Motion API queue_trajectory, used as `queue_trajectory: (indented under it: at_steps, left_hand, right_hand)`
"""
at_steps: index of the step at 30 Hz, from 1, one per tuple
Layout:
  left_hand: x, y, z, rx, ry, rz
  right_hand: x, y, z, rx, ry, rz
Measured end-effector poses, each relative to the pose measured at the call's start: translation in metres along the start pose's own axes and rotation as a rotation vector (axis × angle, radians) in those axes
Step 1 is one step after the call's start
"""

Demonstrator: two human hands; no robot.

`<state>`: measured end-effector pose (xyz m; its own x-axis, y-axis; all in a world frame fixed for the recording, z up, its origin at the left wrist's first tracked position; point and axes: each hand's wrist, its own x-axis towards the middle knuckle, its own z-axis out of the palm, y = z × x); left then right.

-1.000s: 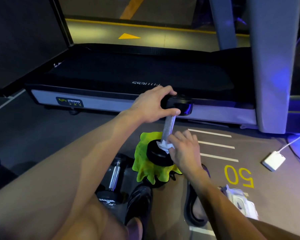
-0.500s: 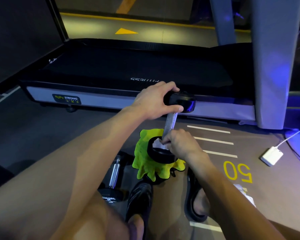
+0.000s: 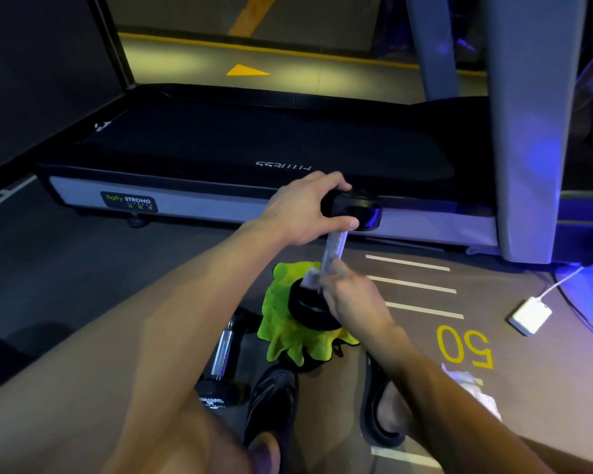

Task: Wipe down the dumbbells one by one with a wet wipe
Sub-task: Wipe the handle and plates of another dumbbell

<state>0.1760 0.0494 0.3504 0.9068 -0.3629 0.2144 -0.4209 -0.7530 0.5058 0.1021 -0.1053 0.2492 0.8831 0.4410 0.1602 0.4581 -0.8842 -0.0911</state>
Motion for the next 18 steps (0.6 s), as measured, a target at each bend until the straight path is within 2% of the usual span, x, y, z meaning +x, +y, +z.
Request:
queue_trajectory:
  at_steps: [3, 5, 9, 10, 13, 15, 18]
  left_hand:
    - [-0.001, -0.001, 0.0, -0.006, 0.006, 0.001]
    - [-0.001, 0.0, 0.0, -0.004, -0.002, -0.006]
    - [-0.002, 0.0, -0.001, -0.027, 0.004, -0.018]
    - [-0.002, -0.001, -0.002, -0.034, 0.002, -0.02]
    - [-0.001, -0.001, -0.002, -0.036, -0.004, -0.022]
    - [0.0, 0.0, -0.001, -0.047, -0.006, -0.021]
    - [0.001, 0.0, 0.0, -0.063, 0.002, -0.022]
  right_hand:
    - [-0.006, -0.001, 0.002, 0.026, -0.123, 0.064]
    - [0.009, -0.003, -0.001, -0.114, -0.172, 0.078]
    - [0.019, -0.01, -0.013, -0.239, -0.22, -0.017]
    - [0.019, -0.005, -0.017, -0.224, -0.192, -0.027]
    - [0.027, 0.017, -0.032, -0.142, 0.096, -0.011]
    - [0.021, 0.024, -0.022, -0.105, 0.135, -0.001]
    - [-0.006, 0.016, 0.014, -0.061, 0.064, -0.083]
